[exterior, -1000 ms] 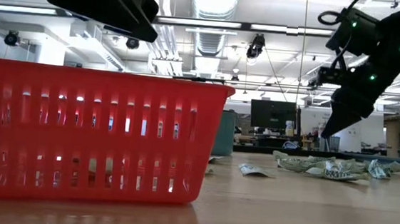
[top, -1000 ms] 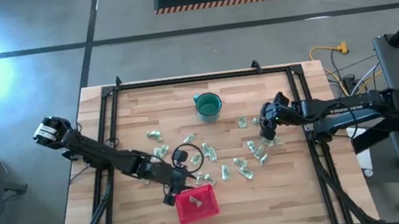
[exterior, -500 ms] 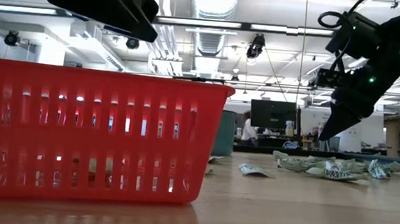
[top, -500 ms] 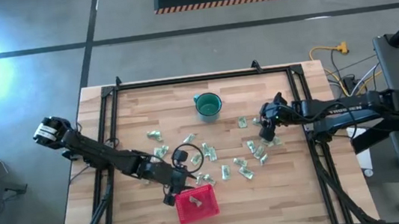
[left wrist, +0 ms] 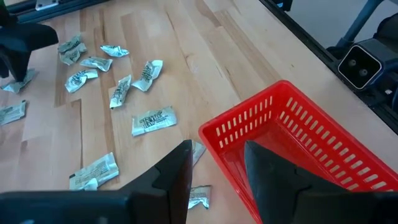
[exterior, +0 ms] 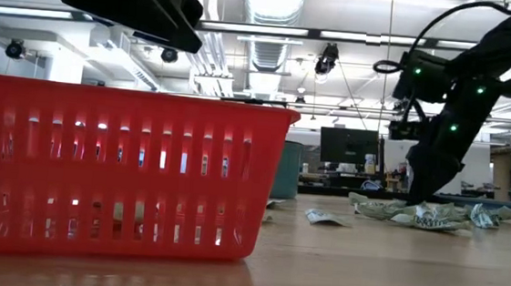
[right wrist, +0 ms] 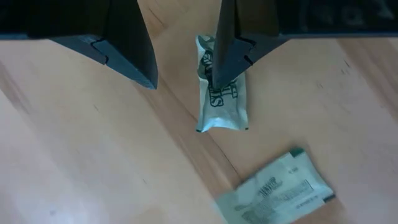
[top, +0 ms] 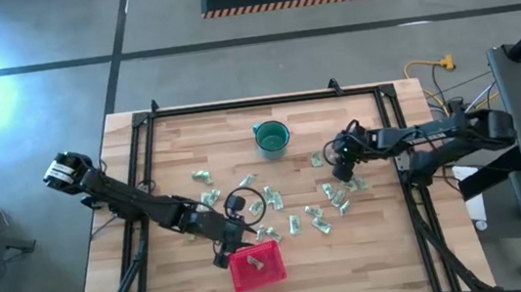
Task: Pick and place items into bin
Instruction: Put the green stevia packet into the red bin
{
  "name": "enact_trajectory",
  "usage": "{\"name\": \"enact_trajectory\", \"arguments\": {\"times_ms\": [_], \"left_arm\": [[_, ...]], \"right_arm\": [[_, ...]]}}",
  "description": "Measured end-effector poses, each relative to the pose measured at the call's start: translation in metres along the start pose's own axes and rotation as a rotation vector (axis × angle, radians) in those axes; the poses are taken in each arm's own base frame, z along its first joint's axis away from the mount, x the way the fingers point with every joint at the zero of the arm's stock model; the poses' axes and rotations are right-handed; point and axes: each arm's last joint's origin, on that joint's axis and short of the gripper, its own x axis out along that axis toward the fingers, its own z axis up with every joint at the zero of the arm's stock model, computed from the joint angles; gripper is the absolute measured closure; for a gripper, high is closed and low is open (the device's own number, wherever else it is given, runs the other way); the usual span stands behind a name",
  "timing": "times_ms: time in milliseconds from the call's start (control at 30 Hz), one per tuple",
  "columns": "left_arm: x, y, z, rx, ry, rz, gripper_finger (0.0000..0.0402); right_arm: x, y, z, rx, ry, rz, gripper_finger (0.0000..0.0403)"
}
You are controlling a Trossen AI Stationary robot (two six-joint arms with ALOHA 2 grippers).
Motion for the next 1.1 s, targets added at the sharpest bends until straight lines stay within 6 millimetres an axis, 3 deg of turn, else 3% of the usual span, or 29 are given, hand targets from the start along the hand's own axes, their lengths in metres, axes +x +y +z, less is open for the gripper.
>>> {"name": "enact_trajectory", "arguments": {"times_ms": [433, 900, 1100], "left_arm": [[0.0001, 0.0001, -0.0008, 0.0, 0.006, 0.0, 0.0271], [0.0001, 0.0001, -0.001, 0.0, 0.006, 0.0, 0.0272], [0.0001, 0.0001, -0.0011, 0.0, 0.006, 0.0, 0.0272]], "right_arm": [[-0.0026, 0.0027, 0.008, -0.043, 0.02, 0.033, 0.0262], [-0.0034, 0.0031, 0.0069, -0.111, 0.027, 0.061, 0.0388], [-0.0044, 0.0035, 0.0097, -0.134, 0.014, 0.063, 0.0394]]}}
